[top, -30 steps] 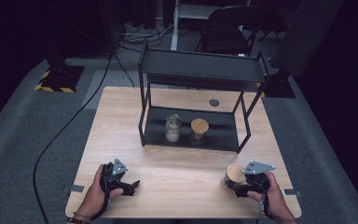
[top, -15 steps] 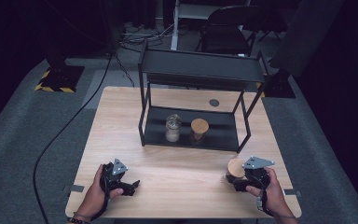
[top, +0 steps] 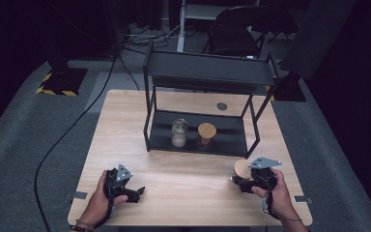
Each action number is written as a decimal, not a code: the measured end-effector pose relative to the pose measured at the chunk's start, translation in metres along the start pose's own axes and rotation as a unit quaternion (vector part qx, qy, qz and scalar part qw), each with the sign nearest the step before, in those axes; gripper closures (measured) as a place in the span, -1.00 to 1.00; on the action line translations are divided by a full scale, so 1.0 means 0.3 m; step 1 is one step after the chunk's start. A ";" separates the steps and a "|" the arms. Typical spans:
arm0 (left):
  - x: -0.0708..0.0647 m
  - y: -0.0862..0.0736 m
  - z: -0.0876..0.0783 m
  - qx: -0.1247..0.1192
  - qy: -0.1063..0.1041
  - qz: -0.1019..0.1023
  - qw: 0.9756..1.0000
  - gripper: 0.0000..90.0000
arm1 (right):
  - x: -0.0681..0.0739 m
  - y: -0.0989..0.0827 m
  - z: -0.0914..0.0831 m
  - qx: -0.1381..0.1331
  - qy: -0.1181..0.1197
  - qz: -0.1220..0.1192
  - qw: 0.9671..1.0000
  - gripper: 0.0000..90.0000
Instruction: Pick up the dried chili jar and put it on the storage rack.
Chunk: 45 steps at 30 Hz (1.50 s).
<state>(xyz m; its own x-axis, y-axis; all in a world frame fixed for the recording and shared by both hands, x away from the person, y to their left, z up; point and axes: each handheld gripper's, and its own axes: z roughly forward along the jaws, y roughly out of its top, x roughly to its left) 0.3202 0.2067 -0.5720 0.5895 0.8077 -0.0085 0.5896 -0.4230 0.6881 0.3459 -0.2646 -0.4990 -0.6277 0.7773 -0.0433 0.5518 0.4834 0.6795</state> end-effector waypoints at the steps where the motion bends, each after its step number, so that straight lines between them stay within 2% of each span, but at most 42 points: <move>1: 0.000 0.000 0.000 0.000 0.000 0.000 1.000 -1.00 | 0.000 0.004 0.001 0.000 -0.002 0.001 1.000 -0.45; 11: 0.000 0.000 0.000 0.000 0.000 0.000 1.000 -1.00 | -0.007 0.047 0.010 0.000 -0.019 0.009 1.000 -0.45; 45: 0.000 0.000 0.000 0.000 0.000 0.000 1.000 -1.00 | -0.011 0.211 0.066 0.011 -0.038 0.029 0.999 -0.45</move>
<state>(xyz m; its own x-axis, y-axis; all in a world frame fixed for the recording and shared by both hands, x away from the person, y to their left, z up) 0.3202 0.2067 -0.5720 0.5899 0.8074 -0.0082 0.5890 -0.4233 0.6884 0.3937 -0.2284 -0.4705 -0.5511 0.8322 -0.0606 0.5982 0.4447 0.6667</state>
